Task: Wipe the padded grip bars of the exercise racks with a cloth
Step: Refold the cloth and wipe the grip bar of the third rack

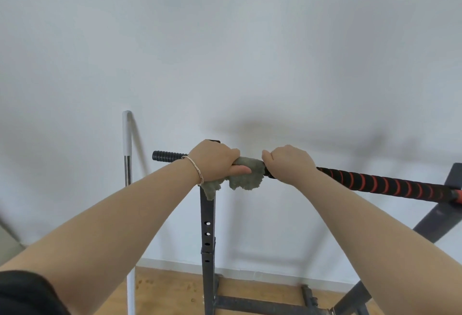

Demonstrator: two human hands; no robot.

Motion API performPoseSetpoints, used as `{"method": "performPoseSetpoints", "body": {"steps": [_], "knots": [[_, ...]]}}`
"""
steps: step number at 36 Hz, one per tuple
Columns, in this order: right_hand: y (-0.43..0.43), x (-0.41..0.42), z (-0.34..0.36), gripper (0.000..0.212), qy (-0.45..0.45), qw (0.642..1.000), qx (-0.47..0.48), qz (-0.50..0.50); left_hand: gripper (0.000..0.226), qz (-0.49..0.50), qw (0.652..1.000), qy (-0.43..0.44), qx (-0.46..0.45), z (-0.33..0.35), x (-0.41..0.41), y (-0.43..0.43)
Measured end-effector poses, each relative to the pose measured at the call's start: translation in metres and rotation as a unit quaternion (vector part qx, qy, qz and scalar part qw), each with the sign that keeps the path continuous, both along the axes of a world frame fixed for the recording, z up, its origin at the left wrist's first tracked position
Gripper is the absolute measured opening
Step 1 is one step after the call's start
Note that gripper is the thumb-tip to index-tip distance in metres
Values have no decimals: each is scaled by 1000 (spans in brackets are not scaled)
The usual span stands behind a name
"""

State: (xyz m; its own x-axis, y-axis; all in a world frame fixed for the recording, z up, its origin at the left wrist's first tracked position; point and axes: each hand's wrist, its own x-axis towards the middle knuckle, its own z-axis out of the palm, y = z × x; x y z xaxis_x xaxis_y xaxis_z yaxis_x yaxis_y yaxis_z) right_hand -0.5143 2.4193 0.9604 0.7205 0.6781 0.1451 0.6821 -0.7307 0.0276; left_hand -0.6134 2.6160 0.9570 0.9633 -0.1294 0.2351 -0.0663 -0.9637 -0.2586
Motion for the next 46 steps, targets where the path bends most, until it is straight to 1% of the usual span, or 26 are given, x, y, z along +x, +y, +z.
{"method": "performPoseSetpoints", "body": {"steps": [1,2,3,5,7,9,11,13,16,18,22,24,26,28,30,31,32,33,36,37,39,40,42,46], "knots": [[-2,-2,-6,4,-52,998,-8,17,65,0,1000,-3,4,0,-1,2],[-4,-6,-10,4,-83,996,-16,19,68,0,1000,-4,7,0,-3,5],[-6,-9,-13,10,-104,994,-16,13,68,-1,1000,-3,7,0,-5,7],[-10,-11,-17,32,-150,989,-7,-5,64,3,1000,7,5,-1,-9,14],[-15,-11,-21,44,-157,986,50,-12,61,18,999,30,-6,-1,-16,25],[-18,-14,-24,47,-162,984,67,-20,64,33,998,44,-12,-1,-22,36],[-18,-15,-26,49,-167,983,73,-26,69,33,999,31,8,-3,-26,40],[-17,-14,-26,46,-172,983,60,-26,71,25,999,10,29,-6,-26,39],[-11,-14,-21,38,-189,981,-28,-16,68,28,999,-11,42,-8,-25,36],[0,-18,-15,32,-188,980,-70,1,65,31,998,-25,46,-7,-26,37],[30,-23,-6,17,-115,988,-95,34,62,27,997,-45,55,-8,-27,37],[35,-23,-4,16,-112,987,-108,40,64,29,997,-45,51,-10,-28,40],[32,-25,-8,20,-139,984,-107,39,69,24,998,-42,48,-13,-28,44],[24,-33,-14,29,-160,980,-110,40,75,14,999,-34,35,-16,-28,49],[18,-39,-19,45,-188,974,-125,33,74,20,1000,-19,12,-18,-30,59],[16,-40,-21,54,-219,968,-119,31,72,30,1000,-8,1,-18,-32,65],[13,-42,-21,58,-248,963,-107,26,71,40,999,3,-6,-19,-35,72],[12,-44,-22,57,-254,961,-110,18,71,45,999,11,-10,-20,-37,77],[14,-43,-32,52,-206,969,-135,24,70,49,998,25,-12,-26,-40,81],[16,-41,-33,46,-196,972,-129,31,69,51,998,33,-12,-29,-40,80],[22,-37,-33,27,-172,976,-128,30,65,55,997,44,-9,-37,-39,77],[25,-37,-31,21,-154,979,-134,27,65,55,998,40,-6,-40,-40,77],[33,-39,-27,20,-134,980,-144,27,68,53,998,21,2,-45,-40,77],[51,-46,-26,23,-133,979,-138,70,74,48,999,-9,2,-49,-40,79]]}}
